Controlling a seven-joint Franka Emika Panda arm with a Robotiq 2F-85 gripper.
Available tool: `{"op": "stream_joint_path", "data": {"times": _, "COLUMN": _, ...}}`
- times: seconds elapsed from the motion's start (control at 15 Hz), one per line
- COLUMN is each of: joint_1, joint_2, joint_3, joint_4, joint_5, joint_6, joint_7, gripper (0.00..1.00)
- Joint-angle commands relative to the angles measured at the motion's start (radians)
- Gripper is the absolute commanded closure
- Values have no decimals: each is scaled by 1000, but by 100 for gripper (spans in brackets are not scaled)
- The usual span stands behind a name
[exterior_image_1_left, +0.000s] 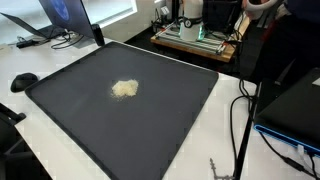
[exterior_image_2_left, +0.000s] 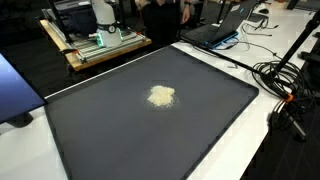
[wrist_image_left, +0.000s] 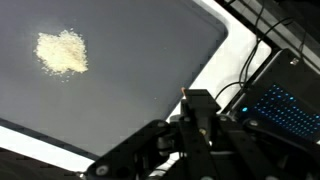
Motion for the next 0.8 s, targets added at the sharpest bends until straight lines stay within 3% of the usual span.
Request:
{"op": "stream_joint_path", "data": {"times": 0.0, "joint_1": -68, "joint_2": 150, "joint_3": 1, "joint_4": 166, "joint_5": -121, "joint_6": 15, "joint_7": 70, "gripper": 96}}
{"op": "stream_joint_path", "data": {"times": 0.4, "joint_1": -123, "joint_2": 342, "joint_3": 22, "joint_4": 305, "joint_5": -456, "joint_6": 103, "joint_7": 264, "gripper": 96}}
{"op": "stream_joint_path", "data": {"times": 0.53, "joint_1": -115, "joint_2": 388, "joint_3": 15, "joint_4": 302, "joint_5": -497, "joint_6": 91, "joint_7": 311, "gripper": 96}}
{"op": "stream_joint_path", "data": {"times": 0.6, "joint_1": -113, "joint_2": 337, "joint_3": 8, "joint_4": 271, "joint_5": -447, "joint_6": 102, "joint_7": 262, "gripper": 87}}
{"op": "stream_joint_path", "data": {"times": 0.73, "joint_1": -112, "joint_2": 379, "joint_3": 8, "joint_4": 277, "joint_5": -469, "joint_6": 100, "joint_7": 290, "gripper": 87}}
